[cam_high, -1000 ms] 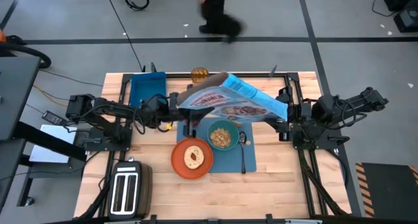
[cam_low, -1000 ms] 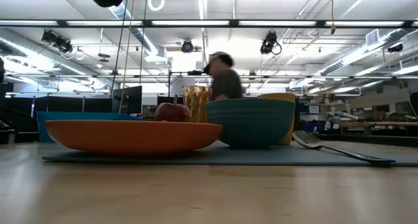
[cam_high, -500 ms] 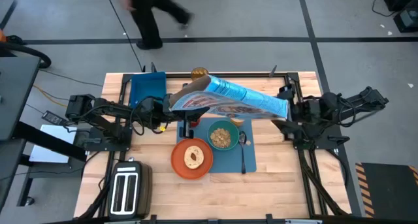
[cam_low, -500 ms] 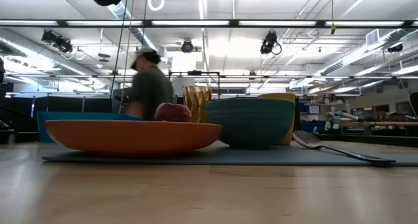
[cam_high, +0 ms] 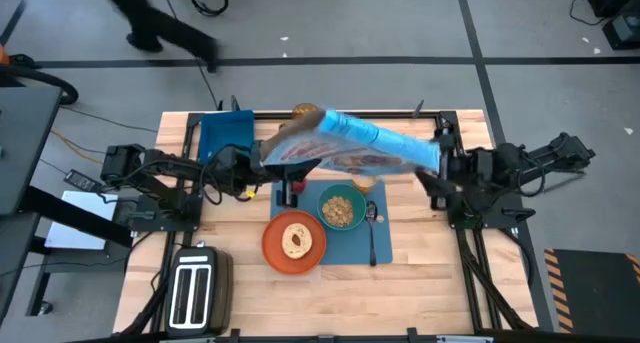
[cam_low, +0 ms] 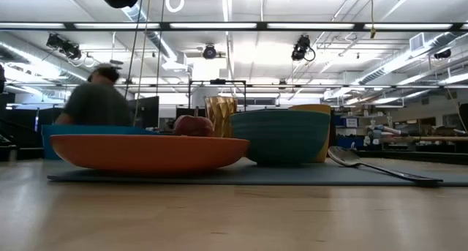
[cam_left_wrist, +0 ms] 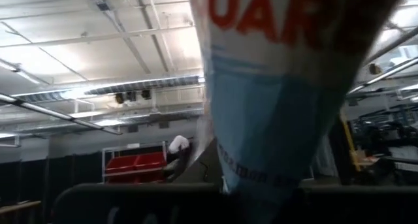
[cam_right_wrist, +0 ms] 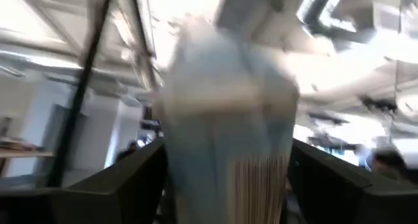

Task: Arrange a breakfast setting
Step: Pour the cereal into the green bowl

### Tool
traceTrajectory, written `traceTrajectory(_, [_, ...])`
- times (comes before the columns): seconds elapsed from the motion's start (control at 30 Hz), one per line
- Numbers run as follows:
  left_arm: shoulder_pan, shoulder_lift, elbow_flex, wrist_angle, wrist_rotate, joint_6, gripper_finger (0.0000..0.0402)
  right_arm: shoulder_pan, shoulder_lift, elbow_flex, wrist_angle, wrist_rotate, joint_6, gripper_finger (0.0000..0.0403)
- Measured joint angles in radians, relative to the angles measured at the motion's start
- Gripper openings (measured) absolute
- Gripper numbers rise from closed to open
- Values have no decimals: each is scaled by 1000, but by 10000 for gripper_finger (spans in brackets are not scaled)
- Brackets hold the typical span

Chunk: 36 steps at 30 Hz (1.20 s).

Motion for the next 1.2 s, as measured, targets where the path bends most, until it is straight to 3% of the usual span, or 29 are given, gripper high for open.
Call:
traceTrajectory(0.37, [11,0,0,41,-52,8,13,19,7,-1,-92,-297,-11,270])
traceTrajectory(0.47, [24,0,0,38,-45,8,13,19,9,-1,-57,-212,-11,268])
traceTrajectory(0.6, [35,0,1,-36,24,11,13,18,10,-1,65,138,-16,268])
traceTrajectory(0.67, [32,1,1,-48,25,12,13,15,10,-1,91,231,-16,268])
traceTrajectory(0.73, [29,1,1,-44,32,12,13,15,10,-1,68,151,-17,268])
traceTrajectory(0.83, [28,0,1,-38,45,11,13,15,12,-1,-13,-162,-18,268])
traceTrajectory(0.87, [27,0,1,-34,47,10,13,16,17,-1,-26,-217,-18,268])
traceTrajectory(0.93, [27,0,1,-17,48,10,13,16,22,-1,-19,-195,-14,268])
traceTrajectory(1.07, [28,0,1,25,40,-4,13,15,26,-1,-7,54,-13,268])
traceTrajectory(1.2, [27,0,1,63,40,-19,13,2,34,-1,-8,92,-16,268])
